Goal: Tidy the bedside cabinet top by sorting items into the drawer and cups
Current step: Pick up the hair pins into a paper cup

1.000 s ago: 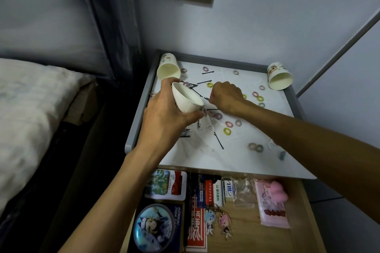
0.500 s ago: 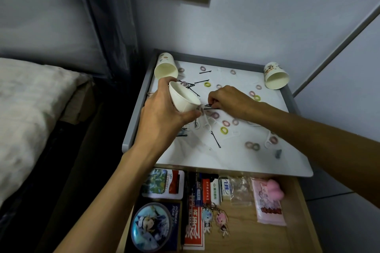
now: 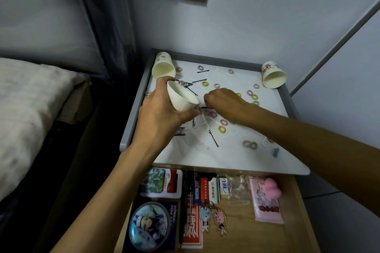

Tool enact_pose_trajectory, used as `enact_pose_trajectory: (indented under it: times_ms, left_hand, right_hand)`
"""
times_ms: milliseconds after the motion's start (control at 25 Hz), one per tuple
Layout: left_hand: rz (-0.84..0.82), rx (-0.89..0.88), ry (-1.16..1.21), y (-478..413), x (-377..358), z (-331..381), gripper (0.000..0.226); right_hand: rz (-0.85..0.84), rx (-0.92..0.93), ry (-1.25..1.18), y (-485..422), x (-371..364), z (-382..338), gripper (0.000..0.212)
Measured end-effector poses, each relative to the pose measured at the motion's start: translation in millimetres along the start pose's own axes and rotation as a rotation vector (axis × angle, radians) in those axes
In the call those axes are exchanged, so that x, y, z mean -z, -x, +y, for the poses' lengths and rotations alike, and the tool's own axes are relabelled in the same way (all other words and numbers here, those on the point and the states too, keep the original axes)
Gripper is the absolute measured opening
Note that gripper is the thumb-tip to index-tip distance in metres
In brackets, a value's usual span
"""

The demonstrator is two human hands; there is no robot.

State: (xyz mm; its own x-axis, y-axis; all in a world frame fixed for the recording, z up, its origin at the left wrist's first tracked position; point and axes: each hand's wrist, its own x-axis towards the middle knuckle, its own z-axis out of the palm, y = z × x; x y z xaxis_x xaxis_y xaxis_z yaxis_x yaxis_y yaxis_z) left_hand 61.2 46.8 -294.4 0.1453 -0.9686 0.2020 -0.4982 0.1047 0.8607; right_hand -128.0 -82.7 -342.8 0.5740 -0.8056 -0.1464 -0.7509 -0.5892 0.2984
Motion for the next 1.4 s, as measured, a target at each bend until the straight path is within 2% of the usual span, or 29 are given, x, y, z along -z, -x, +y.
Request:
enact_pose_trajectory:
  times_ms: [80,160,440,560,640,760,880,960,1080,1240,1320,1400]
  left_hand:
    - [-0.003,0.0,0.006,0,1,1,0.077]
    - [-0.005,-0.001,0.007,1,1,1,0.077]
    - [-0.01,0.01,-0.001,1,2,0,0.076]
    - [-0.016,0.011,-0.015,1,2,0,0.075]
    - [-0.016,0.016,-0.027,1,1,-2,0.075]
    - [-0.036,0.0,-0.028,3,0,-2,0.074]
    - [-0.043,-0.023,-0.045,3,-2,0,0.073]
    - [-0.043,-0.026,-0.05,3,-3,1,0.073]
    - [-0.04,-0.021,-0.044,3,-2,1,0.075]
    - [-0.017,0.015,-0.028,3,4,2,0.077]
    - [0.0,0.019,-0.011,4,6,3,0.078]
    - [0.02,0.016,-0.012,4,9,3,0.08]
  right_hand:
    - [-0.006,0.01,0.047,2,2,0,0.019]
    - [0.025,-0.026,-0.014,5,7,7,0.023]
    - [0.14,-0.141,-0.631,15,45,24,0.017]
    - [0.147,-0.043,-0.806,24,84,12,0.018]
    - [0.113,0.086,-0.816,34,109,1,0.017]
    - [0.016,0.236,-0.662,38,129,-18,0.015]
    - [-0.008,0.277,-0.521,32,130,-31,0.008]
    - [0.03,0.277,-0.548,31,128,-32,0.009]
    - [0.132,0.193,-0.734,38,123,-27,0.013]
    - [0.223,-0.057,-0.977,51,102,-19,0.008]
    - [0.122,-0.177,-0.913,59,81,-23,0.009]
    - [-0.095,-0.245,-0.736,68,53,-35,0.018]
